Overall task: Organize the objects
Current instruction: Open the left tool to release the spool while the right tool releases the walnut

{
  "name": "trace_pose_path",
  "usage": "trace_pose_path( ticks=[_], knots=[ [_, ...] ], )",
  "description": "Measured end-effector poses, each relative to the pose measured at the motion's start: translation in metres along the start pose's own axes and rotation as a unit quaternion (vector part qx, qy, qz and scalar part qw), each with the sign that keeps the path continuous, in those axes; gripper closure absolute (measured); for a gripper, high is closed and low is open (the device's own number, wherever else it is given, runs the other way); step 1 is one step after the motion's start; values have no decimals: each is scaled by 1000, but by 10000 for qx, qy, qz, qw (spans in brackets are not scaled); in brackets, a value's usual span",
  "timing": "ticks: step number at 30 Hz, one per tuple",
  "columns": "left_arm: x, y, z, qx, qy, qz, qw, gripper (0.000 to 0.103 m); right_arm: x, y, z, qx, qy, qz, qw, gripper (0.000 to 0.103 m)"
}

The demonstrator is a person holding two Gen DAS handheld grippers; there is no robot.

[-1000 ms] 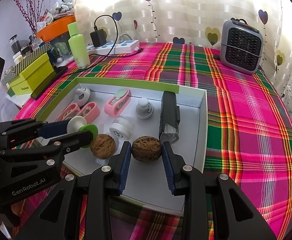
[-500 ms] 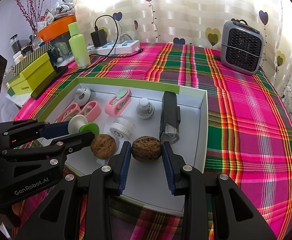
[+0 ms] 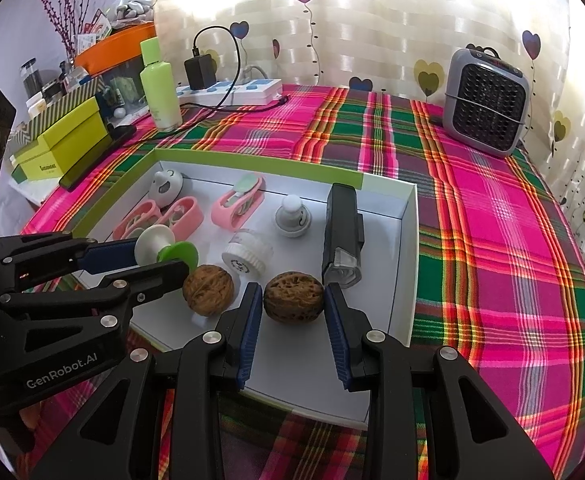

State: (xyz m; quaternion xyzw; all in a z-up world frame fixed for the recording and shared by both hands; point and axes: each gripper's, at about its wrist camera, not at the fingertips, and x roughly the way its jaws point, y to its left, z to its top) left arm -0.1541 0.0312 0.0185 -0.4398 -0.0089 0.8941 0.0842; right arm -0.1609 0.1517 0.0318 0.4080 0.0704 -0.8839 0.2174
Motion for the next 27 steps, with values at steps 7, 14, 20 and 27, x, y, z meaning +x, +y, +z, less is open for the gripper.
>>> trace_pose_path(
  ticks=[7,14,20,27],
  knots=[
    [-3,1,-2,-21,-37,42,10000,67,-2,2,-1,-28,-32,-30,10000,61],
    [-8,0,-3,1,-66,57,10000,61,-7,4,-3,3,-80,-63,9999,61],
    [-12,1,-5,-12,-90,70,9999,59,-10,5,-4,25,-112,-76,9999,61],
    [-22,-1,-9,-16,-171,88,9998,58,-19,6,-7,91,-194,-103,9997,61]
  ],
)
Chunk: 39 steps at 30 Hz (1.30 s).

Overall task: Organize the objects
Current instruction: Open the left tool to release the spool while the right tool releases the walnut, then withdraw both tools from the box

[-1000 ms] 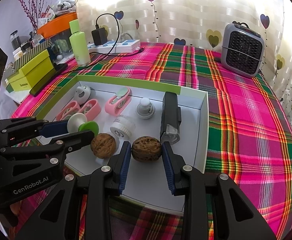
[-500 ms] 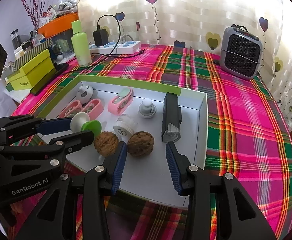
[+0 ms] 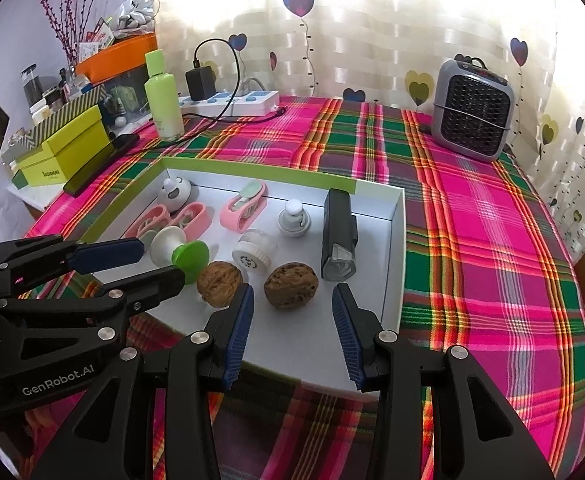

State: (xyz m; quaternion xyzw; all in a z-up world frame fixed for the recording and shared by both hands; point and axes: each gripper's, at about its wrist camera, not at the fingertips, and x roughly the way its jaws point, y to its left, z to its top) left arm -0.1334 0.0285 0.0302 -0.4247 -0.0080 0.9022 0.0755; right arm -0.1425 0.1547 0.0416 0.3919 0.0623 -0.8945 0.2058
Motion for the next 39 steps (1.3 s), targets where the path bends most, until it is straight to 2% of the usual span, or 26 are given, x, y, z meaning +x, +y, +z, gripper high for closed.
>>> trace_pose_path(
  ticks=[11,20,22,27,39],
  knots=[
    [-19,-1,-10,-100,-147,94,9998,57,-19,1,-8,146,-145,34,9998,61],
    [-37,-6,-26,-155,-318,256,9990,57,-35,3,-19,266,-231,84,9993,61],
    [-42,-8,-29,-100,-423,409,9982,57,-39,5,-21,246,-266,88,9993,61],
    [-49,-8,-39,-218,-495,422,9976,57,-45,11,-27,214,-288,150,9992,61],
    [-40,-2,-63,-351,-222,605,9973,57,-32,20,-45,184,96,56,9998,60]
  ],
)
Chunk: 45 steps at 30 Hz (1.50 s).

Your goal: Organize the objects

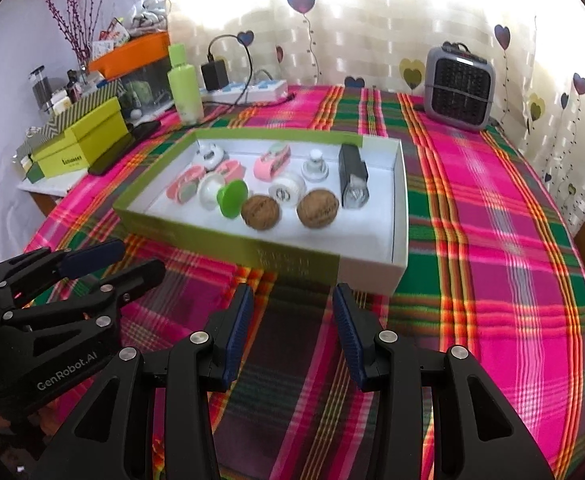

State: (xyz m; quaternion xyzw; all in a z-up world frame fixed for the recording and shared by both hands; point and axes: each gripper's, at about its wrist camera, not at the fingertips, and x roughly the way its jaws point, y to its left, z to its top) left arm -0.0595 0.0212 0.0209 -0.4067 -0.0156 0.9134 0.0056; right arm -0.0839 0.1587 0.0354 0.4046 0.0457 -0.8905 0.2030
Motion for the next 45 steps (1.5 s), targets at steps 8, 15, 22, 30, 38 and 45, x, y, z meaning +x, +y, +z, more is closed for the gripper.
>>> trace_pose_path(
  ticks=[8,15,22,30,38,45],
  knots=[
    [14,10,-9,-114,239,112,9996,57,11,0,-8,7,272,-152,9995,60],
    [16,9,-9,-58,237,171,9996,56,14,-1,-9,17,281,-308,9991,60],
    [20,4,-6,29,288,180,9994,44,16,2,-9,-72,306,-483,9983,60],
    [21,2,-5,36,306,188,9994,37,17,-9,-10,158,340,-598,9975,37],
    [23,-2,-5,78,323,169,9993,32,19,-9,-10,171,397,-817,9957,27],
    [23,-2,-5,77,323,168,9993,32,19,-12,-10,213,406,-806,9957,25]
  ],
)
